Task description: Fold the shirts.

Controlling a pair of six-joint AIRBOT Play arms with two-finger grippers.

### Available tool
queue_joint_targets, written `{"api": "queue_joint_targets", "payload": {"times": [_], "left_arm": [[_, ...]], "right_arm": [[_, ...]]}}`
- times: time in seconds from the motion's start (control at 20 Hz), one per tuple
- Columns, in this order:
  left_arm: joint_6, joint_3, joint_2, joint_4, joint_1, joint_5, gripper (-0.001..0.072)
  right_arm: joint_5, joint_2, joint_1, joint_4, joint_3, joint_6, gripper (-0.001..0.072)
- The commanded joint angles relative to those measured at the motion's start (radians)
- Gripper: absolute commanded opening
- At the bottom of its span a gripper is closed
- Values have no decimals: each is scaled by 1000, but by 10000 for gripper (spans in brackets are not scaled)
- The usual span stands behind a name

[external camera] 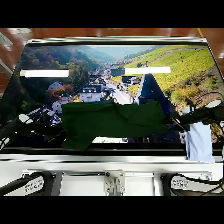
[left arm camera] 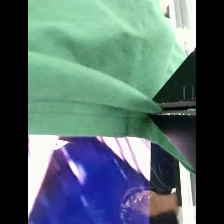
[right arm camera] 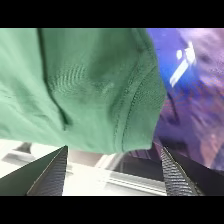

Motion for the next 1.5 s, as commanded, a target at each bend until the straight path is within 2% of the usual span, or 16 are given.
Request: {"api": "queue_joint_targets", "payload": {"times": [0.0, 0.15, 0.2, 0.25, 0.3, 0.45, 0.6, 0.75, 0.85, 0.95, 1.05, 1.15, 1.3, 1.45], "left_arm": [[36, 0, 3, -2, -3, -36, 32], [48, 1, 22, -2, -3, -38, 32], [51, 5, 28, -2, -3, -39, 32], [54, 11, 34, -2, -3, -39, 32], [56, 26, 45, -2, -3, -39, 32], [111, 146, 129, 0, -3, -38, 31], [189, 421, 270, 2, -2, -40, 30], [173, 805, 383, 2, 18, -24, 31], [174, 1025, 437, 2, 27, 14, 31], [173, 1175, 486, 28, 31, 44, 31], [136, 1235, 531, 82, 31, 44, 31], [89, 1238, 582, 121, 31, 41, 31], [83, 1238, 650, 143, 31, 28, 31], [83, 1238, 694, 230, 31, -99, 31]], "right_arm": [[-32, -46, 67, -8, -20, -8, 685], [-79, -77, 114, -20, -20, 15, 669], [-92, -79, 121, -20, -19, 19, 466], [-103, -78, 121, -16, -19, 23, 135], [-101, -76, 119, -9, -14, 29, 56], [-50, -1, 120, 13, 44, -40, 56], [2, 158, 119, 25, 217, -85, 56], [-6, 356, 93, 26, 505, -68, 55], [-68, 472, 76, 13, 674, -58, 55], [-116, 565, 73, -34, 779, 20, 55], [-111, 635, 73, -50, 830, 66, 55], [-115, 705, 73, -56, 838, 66, 55], [-76, 793, 73, -130, 838, 97, 55], [36, 841, 73, -247, 837, 110, 55]]}}
